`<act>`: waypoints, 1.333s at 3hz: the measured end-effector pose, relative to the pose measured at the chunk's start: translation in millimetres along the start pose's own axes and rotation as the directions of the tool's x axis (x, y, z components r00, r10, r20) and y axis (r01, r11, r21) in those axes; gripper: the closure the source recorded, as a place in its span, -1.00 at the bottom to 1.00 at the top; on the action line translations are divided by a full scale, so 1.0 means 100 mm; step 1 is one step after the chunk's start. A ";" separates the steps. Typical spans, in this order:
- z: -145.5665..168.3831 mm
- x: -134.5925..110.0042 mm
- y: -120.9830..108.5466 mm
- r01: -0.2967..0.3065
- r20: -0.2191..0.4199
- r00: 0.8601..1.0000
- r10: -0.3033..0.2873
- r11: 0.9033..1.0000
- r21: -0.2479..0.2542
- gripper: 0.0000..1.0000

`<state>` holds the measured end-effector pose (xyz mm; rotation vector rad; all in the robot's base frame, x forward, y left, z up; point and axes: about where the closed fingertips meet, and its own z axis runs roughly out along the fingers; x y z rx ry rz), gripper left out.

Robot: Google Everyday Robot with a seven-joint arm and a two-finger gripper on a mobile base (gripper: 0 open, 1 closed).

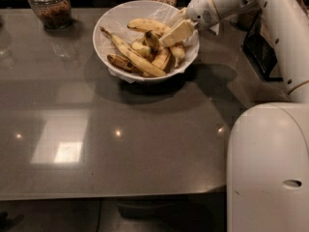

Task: Pick banana from white bowl

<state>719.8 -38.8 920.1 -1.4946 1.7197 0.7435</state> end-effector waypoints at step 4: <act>-0.46 -0.28 0.23 0.001 -0.035 0.999 0.001 0.998 0.070 1.00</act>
Offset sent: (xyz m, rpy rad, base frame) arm -0.0238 -0.0180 0.0362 -0.0074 -0.0636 -0.0397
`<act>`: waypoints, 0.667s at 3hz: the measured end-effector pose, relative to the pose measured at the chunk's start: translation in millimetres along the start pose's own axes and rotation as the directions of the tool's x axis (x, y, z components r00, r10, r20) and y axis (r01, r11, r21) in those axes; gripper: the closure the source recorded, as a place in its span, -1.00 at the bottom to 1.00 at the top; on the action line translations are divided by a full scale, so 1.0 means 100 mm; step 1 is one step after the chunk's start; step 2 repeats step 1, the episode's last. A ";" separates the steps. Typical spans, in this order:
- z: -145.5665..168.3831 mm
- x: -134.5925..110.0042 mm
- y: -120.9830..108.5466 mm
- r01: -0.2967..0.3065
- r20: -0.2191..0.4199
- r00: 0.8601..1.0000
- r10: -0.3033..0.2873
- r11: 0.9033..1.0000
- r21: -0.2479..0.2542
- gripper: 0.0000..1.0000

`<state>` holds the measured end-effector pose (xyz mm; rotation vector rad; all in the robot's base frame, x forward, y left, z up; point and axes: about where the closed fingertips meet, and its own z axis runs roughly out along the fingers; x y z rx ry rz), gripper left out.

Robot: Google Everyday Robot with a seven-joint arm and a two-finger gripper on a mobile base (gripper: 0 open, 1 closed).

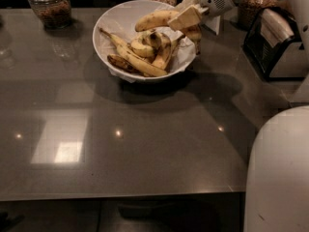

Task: Pick banana from white bowl

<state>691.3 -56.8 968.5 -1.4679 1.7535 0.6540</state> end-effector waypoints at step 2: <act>-0.23 0.02 0.12 -0.065 0.009 0.998 0.065 0.998 0.020 1.00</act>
Offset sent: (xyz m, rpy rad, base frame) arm 0.0000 0.0000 0.0000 0.0000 0.0000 0.0000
